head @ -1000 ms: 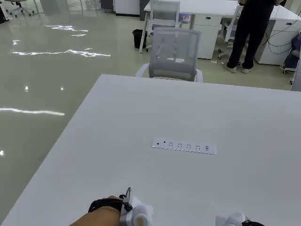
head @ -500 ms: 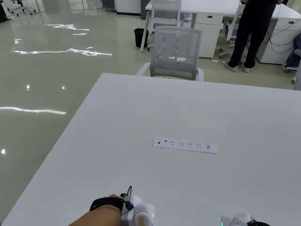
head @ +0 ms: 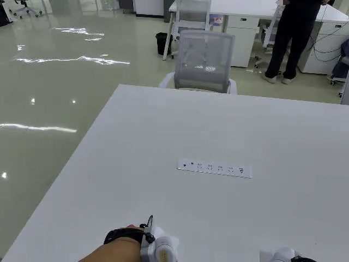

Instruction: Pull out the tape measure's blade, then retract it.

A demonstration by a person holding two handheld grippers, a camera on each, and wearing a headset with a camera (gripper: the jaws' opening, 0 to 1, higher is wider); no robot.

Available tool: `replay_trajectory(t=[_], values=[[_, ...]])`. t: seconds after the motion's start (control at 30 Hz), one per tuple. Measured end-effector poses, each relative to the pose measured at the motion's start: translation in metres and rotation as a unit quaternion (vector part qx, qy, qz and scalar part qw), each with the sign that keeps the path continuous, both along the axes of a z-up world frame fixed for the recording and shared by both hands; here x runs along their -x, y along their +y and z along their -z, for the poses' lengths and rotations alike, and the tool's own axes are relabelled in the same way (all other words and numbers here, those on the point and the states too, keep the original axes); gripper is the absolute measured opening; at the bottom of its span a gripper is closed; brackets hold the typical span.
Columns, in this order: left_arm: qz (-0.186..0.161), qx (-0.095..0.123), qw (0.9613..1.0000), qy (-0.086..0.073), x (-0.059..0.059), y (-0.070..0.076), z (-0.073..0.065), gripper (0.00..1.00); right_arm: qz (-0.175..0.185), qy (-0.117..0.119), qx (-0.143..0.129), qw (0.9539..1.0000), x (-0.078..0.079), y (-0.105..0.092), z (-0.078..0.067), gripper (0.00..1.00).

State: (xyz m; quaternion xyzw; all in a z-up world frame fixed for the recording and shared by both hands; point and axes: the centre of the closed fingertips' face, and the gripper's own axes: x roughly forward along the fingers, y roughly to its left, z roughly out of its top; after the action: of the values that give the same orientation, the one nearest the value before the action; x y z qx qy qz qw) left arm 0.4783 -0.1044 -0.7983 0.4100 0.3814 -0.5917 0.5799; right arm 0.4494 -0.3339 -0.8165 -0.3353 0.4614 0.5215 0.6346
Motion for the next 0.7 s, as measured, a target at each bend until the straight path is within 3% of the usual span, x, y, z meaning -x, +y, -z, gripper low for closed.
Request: replay_trajectory(t=[0.7], values=[[-0.001, 0.0, 1.0, -0.001, 0.001, -0.001, -0.001, 0.35, 0.007, 0.0, 0.005, 1.0, 0.002, -0.013, 0.001, 0.11]])
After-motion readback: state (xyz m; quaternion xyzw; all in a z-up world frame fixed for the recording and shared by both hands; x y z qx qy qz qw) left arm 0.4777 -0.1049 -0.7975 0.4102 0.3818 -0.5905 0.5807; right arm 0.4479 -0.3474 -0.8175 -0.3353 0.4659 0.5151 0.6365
